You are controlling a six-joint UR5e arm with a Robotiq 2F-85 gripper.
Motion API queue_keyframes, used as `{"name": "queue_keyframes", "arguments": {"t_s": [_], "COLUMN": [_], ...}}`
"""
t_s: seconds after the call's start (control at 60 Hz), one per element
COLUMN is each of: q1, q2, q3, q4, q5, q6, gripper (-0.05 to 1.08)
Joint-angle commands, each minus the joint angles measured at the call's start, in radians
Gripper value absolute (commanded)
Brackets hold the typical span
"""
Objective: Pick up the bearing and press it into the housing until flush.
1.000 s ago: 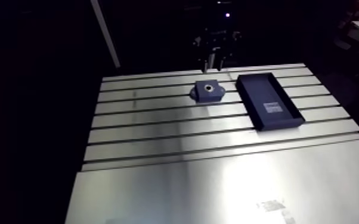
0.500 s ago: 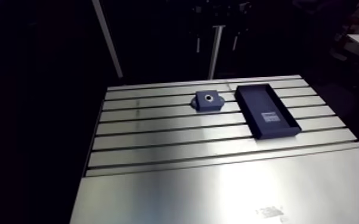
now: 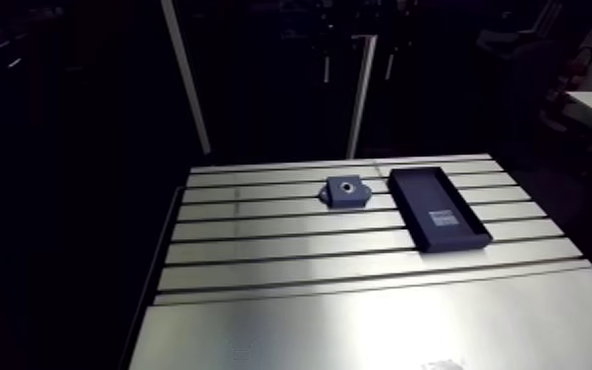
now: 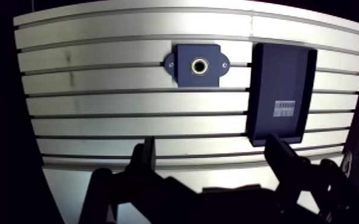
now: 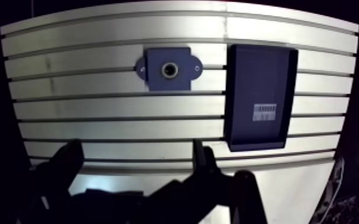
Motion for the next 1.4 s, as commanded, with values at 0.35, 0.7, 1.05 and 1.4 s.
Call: {"name": "queue_keyframes", "arguments": {"t_s": [0.35,0.7,1.05,1.4], "q1": [0.021,0.015,0.015,0.018], "q2": [-0.157,-0.182,-0.182,-0.181], "q3": [0.076,0.063,0.065,0.061], "q4": [0.007,0.044,0.046,0.043], "q5": [0.0,0.011,0.008,0.006], "q6": [-0.001,-0.001,-0.004,-0.01], "gripper": [0.01,0.01,0.01,0.01]}}
